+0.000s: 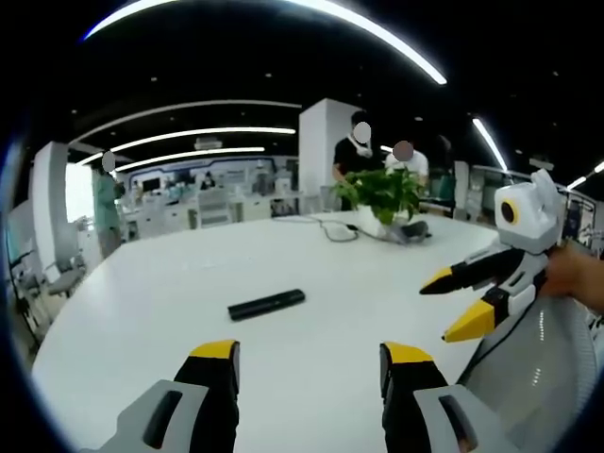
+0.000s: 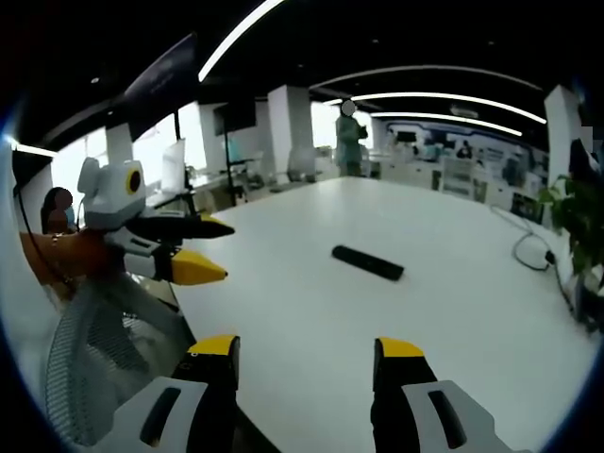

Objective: Press the specified remote control buttons in sequence, fully releasing each button before pressing the next.

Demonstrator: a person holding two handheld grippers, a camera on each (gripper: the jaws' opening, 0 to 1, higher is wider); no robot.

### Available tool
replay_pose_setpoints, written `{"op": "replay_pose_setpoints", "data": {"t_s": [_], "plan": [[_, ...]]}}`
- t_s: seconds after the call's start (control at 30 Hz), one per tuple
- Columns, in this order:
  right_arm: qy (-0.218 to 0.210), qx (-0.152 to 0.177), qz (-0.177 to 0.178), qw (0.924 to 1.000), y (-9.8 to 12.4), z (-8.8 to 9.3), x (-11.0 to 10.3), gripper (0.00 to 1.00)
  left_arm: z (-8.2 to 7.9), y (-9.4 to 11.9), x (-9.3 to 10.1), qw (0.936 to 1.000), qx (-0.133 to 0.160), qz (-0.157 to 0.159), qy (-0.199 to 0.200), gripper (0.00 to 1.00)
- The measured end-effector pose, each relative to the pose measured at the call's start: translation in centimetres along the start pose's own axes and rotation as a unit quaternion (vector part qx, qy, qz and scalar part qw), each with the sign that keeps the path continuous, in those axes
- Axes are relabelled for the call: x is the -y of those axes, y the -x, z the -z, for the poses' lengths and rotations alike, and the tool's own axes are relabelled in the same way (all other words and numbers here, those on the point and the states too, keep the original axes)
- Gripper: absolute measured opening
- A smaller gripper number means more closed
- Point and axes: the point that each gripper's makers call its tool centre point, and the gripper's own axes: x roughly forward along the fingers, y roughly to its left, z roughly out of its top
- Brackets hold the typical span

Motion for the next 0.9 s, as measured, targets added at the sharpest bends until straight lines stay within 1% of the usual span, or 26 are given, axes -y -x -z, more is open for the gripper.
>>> {"op": "replay_pose_setpoints", "data": {"t_s": [0.43, 0.63, 0.9], "plan": [[0.001, -0.001, -0.001, 1.0000, -0.04, 0.07, -0.02, 0.54, 0.01, 0.01, -0.11, 1.0000, 0.001, -0.004, 0.000, 0.61], [0.003, -0.009, -0.002, 1.0000, -0.17, 0.37, -0.08, 0.54, 0.07, 0.01, -0.19, 1.0000, -0.001, -0.004, 0.001, 0.61], [-0.002, -0.015, 0.001, 0.9999, -0.18, 0.49, 0.15, 0.54, 0.44, -0.15, -0.16, 0.9999, -0.013, 0.001, 0.003, 0.61]]}}
